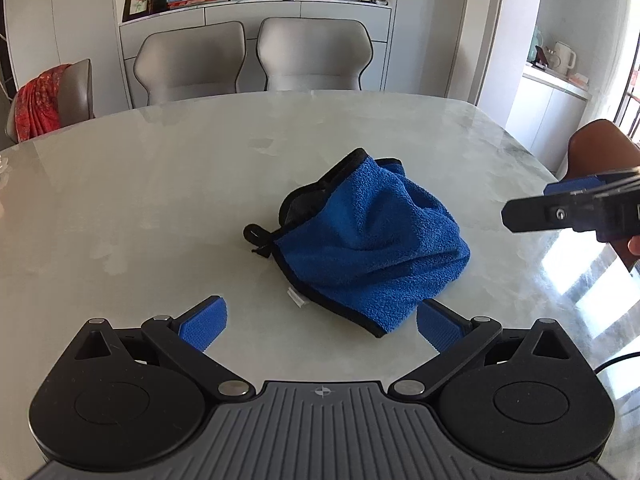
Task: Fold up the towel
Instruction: 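Grasp the blue towel edge with the right gripper while the left gripper grasps another edge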
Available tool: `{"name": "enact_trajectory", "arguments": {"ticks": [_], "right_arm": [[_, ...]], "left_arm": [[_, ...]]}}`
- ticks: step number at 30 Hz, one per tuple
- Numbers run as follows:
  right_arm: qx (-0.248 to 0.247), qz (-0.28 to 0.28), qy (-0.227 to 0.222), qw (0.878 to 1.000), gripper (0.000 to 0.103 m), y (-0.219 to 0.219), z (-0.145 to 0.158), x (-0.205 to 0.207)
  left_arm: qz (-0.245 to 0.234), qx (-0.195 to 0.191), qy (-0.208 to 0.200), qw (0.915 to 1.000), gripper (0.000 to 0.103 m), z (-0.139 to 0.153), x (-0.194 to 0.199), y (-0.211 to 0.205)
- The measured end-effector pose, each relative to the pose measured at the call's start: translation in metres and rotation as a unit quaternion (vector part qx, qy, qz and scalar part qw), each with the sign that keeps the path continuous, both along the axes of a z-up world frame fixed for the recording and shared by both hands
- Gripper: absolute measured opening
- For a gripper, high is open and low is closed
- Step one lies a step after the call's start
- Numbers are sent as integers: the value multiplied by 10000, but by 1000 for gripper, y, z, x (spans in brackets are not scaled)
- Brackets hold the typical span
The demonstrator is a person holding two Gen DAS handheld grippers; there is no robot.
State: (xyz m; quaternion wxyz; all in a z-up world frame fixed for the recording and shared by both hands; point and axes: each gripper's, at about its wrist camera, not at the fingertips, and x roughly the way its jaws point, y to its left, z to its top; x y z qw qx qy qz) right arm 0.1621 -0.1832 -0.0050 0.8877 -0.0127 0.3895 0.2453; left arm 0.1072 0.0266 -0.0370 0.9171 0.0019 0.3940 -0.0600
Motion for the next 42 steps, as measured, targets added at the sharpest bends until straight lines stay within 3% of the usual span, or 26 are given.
{"name": "enact_trajectory", "arguments": {"ticks": [2, 6, 9, 17, 21, 29, 31, 33, 34, 42], "right_arm": [[2, 112, 10, 9999, 95, 7, 0, 14], [7, 337, 29, 9994, 73, 20, 1, 41], [10, 505, 44, 9987, 64, 31, 1, 62], [51, 787, 222, 9966, 62, 57, -4, 114], [100, 810, 325, 9961, 62, 62, -8, 127], [285, 917, 631, 9934, 59, 65, -18, 140], [306, 978, 652, 9926, 54, 65, -20, 140], [327, 1039, 674, 9918, 35, 65, -22, 140], [337, 1069, 685, 9913, 30, 65, -23, 140], [399, 1220, 644, 9896, 10, 58, -31, 141]], "left_arm": [[-46, 24, -66, 10000, 103, -3, 9, 5], [-200, -2, -120, 9997, 103, -11, 28, 14], [-289, -74, -43, 9995, 103, -18, 44, 20], [-311, -263, 84, 9991, 98, -31, 71, 30], [-290, -594, 217, 9976, 97, -36, 80, 35], [-316, -701, 333, 9965, 97, -46, 97, 41], [-359, -668, 331, 9966, 97, -50, 102, 41], [-352, -669, 348, 9965, 97, -52, 105, 43], [-344, -671, 359, 9965, 97, -54, 106, 43], [-446, -576, 286, 9969, 97, -55, 110, 44]]}}
